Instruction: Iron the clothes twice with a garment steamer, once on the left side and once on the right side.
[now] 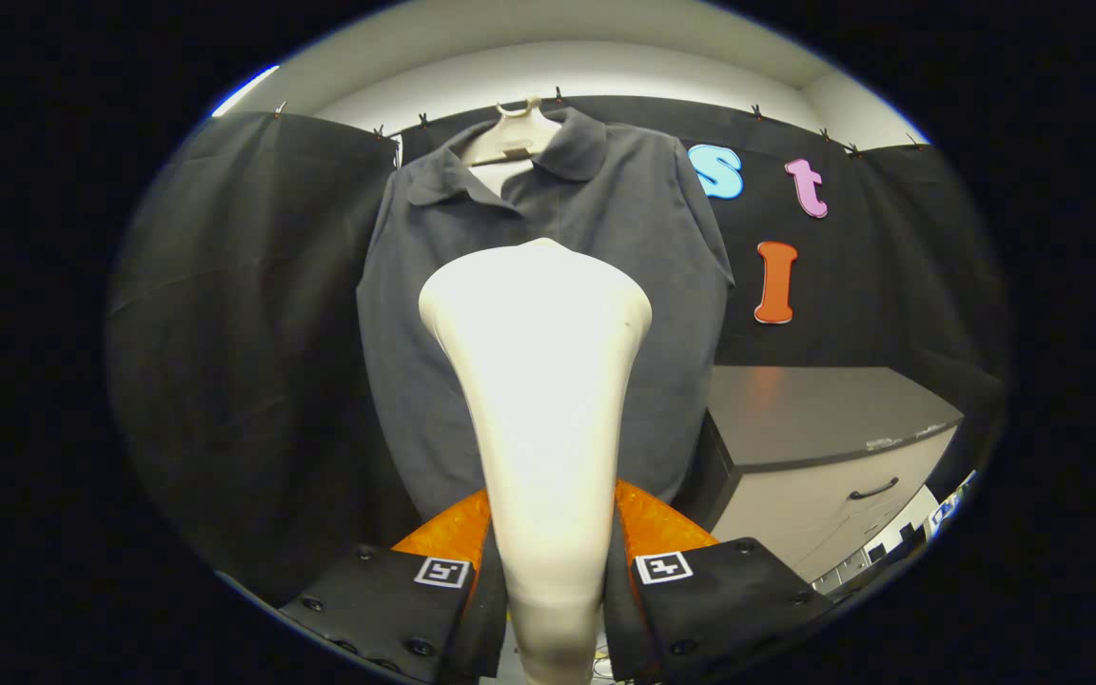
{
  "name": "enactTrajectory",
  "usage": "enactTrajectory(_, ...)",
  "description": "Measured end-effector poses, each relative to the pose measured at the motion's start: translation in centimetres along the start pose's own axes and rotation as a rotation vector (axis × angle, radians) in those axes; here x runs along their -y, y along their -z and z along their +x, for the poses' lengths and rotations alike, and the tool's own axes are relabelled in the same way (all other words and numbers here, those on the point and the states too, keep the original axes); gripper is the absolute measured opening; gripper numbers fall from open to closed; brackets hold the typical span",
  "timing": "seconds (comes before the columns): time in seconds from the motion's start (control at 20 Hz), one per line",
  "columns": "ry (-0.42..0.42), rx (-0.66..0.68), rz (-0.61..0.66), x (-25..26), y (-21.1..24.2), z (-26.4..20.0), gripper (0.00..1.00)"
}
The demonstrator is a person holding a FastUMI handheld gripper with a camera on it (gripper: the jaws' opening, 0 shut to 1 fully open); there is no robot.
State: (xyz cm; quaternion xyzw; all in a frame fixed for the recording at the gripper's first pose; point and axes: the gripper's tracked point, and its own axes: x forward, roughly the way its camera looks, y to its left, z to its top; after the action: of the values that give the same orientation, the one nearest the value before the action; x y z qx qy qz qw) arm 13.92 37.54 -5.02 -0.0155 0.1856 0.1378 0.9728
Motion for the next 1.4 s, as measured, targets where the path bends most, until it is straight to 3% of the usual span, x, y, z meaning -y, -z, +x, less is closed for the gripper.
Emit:
enactTrajectory(0.15, -0.054, 0.065, -0.033, -3.0, -5.0, 1.2, 0.49)
enactTrajectory(0.35, -0.061, 0.108, -0.066, -6.4, -9.4, 4.4, 0.49)
enactTrajectory(0.6, -0.066, 0.047, -0.102, -9.0, -10.6, 7.6, 0.49)
enactTrajectory(1.1, -0.011, -0.056, -0.138, -9.6, -7.4, 14.2, 0.49)
enactTrajectory(1.4, 0.001, -0.067, -0.137, -9.3, -6.6, 14.9, 0.49)
